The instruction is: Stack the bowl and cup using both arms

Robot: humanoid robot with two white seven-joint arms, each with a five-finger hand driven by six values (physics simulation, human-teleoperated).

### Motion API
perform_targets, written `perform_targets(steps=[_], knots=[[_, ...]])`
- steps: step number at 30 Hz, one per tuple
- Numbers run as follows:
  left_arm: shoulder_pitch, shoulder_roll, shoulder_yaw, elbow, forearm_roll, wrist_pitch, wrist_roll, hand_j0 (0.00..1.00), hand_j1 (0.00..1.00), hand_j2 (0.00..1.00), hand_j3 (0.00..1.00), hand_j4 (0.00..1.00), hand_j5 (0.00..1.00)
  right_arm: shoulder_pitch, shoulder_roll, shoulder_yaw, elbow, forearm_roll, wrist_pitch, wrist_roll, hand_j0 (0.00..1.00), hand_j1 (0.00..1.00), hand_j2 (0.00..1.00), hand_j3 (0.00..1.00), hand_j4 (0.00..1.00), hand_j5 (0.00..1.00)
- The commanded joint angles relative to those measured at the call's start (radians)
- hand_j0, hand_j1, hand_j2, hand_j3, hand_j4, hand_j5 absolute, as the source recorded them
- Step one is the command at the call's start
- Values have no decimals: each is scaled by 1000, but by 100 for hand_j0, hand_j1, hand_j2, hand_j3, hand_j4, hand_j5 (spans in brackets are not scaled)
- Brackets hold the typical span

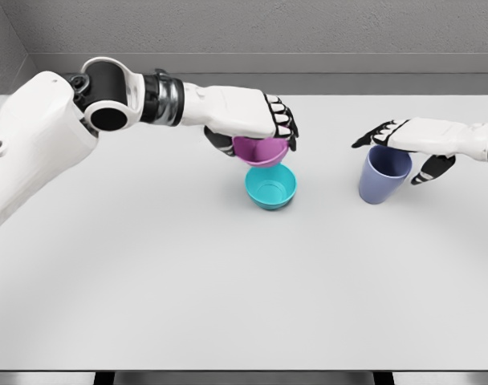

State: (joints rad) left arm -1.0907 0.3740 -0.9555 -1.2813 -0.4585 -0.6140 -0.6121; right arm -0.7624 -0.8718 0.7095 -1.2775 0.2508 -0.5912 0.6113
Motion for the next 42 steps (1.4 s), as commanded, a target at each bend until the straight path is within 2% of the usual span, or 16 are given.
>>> perform_targets(steps=[1,14,23,25,29,33,42], knots=[[0,-69,-17,117,1,3,1,64,64,64,64,64,64,2,-1,-1,9,-5,2,0,100,100,100,100,100,100],[0,-92,-84,166,1,3,1,66,66,66,66,66,66,0,13,11,-2,-2,-6,0,100,100,100,100,100,100],[0,-101,-94,169,3,3,1,70,70,70,70,70,70,-8,19,27,-8,-2,-6,0,100,100,100,100,100,100],[0,-107,-94,191,1,3,1,70,70,70,70,70,70,-9,19,28,-8,-2,-6,0,100,100,100,100,100,100],[0,-110,-94,191,3,3,1,76,76,76,76,76,76,-12,19,28,-8,-2,-7,0,100,100,100,100,100,100],[0,-112,-101,191,4,3,1,88,88,88,88,88,88,-12,22,36,-9,-2,-7,0,100,100,100,100,100,100],[-2,-119,-101,189,9,3,1,100,100,100,100,100,100,-12,22,36,-16,-1,-7,0,100,100,100,100,100,100]])
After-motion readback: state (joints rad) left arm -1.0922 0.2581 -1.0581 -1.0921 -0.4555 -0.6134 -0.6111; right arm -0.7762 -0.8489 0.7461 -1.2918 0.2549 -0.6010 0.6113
